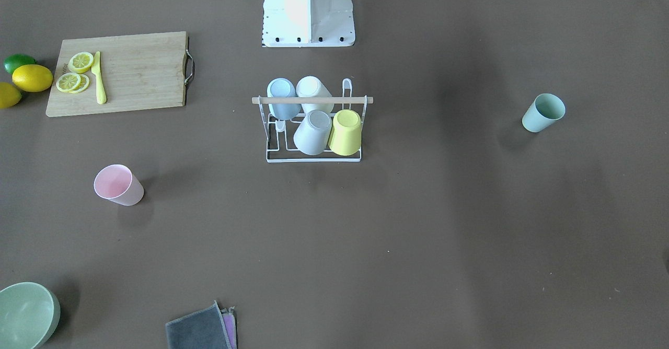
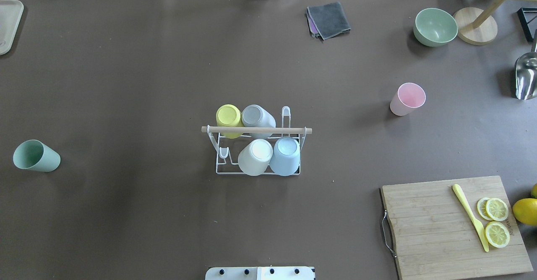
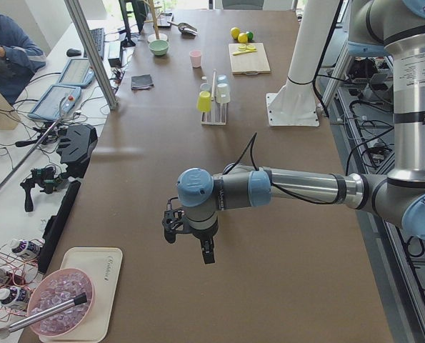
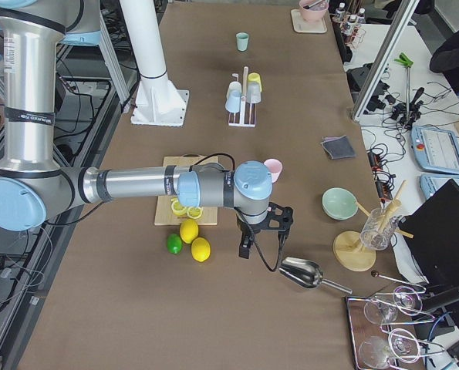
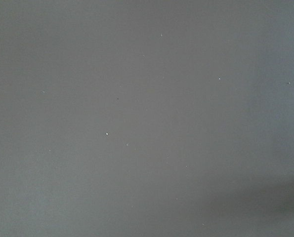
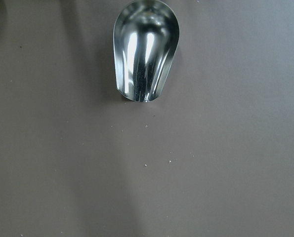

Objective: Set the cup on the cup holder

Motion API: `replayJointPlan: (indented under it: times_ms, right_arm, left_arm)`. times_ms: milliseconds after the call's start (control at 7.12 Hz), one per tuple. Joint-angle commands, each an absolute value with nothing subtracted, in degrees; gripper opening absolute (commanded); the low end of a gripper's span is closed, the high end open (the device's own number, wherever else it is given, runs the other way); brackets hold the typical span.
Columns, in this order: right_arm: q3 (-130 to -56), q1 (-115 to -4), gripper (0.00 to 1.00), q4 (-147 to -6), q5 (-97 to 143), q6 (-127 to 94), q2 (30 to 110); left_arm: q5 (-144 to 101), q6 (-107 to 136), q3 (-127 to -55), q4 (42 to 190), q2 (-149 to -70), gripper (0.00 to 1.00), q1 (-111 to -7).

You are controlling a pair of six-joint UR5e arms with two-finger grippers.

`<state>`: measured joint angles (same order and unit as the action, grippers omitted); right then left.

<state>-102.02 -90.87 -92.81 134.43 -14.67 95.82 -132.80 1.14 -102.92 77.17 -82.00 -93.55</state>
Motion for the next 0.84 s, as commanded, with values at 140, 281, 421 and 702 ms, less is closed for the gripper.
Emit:
replayJointPlan:
  times_ms: [140,281,421,702]
  right_arm:
    - [-103.0,-90.88,1.0,-92.99,134.3,-13.1,96.41]
    - [-103.36,-90.88,1.0,-92.9,134.21,-13.1,97.2]
    - [-103.27,-90.88,1.0,-92.9,134.21,-13.1,97.21]
    - [-103.27,-90.88,1.0,-92.81,134.12,-13.1,97.21]
  left_arm:
    - [-132.8,1.14,-102.92,77.17,-82.09,0.98,-93.52]
    - [-132.8,1.14,-102.92,77.17,-82.09,0.98,-93.6]
    - [-132.8,1.14,-102.83,77.25,-82.09,0.98,-93.52]
    - [-132.8,1.14,-102.92,77.26,-82.09,0.98,-93.6]
